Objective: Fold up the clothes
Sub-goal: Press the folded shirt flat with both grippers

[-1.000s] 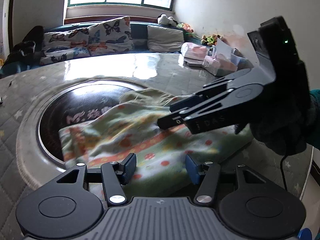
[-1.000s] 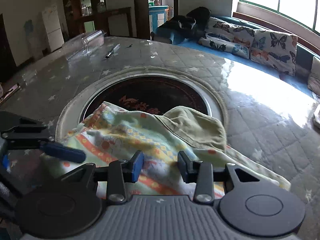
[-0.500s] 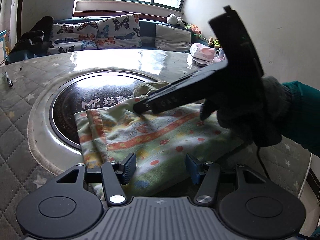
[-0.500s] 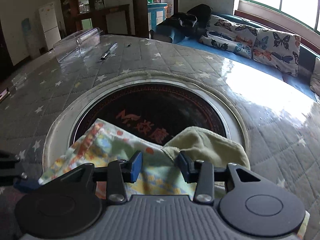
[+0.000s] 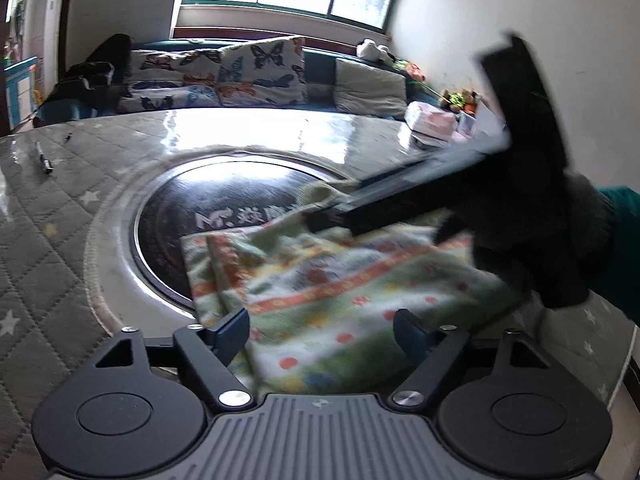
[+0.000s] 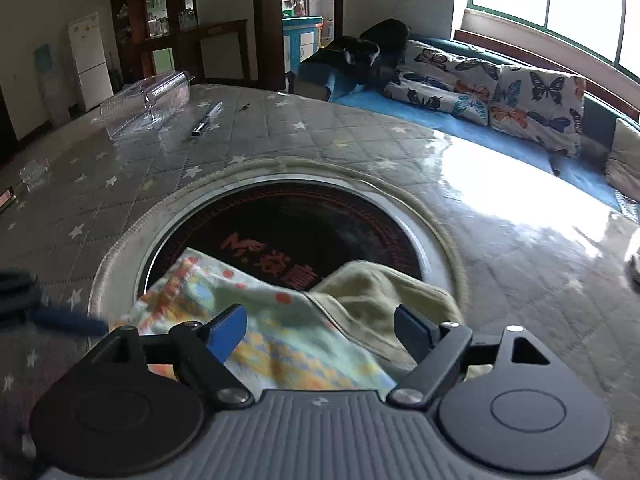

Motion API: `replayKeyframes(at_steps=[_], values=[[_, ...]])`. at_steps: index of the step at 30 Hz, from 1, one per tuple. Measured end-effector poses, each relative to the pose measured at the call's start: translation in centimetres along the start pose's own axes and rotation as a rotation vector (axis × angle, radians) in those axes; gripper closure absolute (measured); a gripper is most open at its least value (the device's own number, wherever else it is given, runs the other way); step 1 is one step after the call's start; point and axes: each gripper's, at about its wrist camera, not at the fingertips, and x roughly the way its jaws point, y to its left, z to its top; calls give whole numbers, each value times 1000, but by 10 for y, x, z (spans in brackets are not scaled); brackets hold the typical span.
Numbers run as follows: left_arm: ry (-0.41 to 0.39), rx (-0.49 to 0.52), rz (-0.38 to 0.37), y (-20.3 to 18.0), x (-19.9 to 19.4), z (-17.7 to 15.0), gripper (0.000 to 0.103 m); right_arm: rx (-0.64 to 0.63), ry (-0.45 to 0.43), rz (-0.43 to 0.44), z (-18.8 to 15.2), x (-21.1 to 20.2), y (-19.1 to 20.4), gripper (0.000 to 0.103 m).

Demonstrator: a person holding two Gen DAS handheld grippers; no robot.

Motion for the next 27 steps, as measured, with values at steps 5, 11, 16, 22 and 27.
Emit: replayKeyframes(at_steps=[5,11,16,22,27], values=[[-12,-36,58,7,1,11,9,21,-5,-37,-20,-24,-14,9],[-12,-54,116,3,15,28,1,67,4,-98,-47,-35,-25,3],[16,-4,150,-7,33,24,0,48,-14,-117,-67,-44,-22,0],[55,10,178,-7,39,7,0,56,-34,-124,-87,-59,-23,0],[51,-2,188,-4,33,-2,0,52,-39,-133,-103,-69,-21,0]])
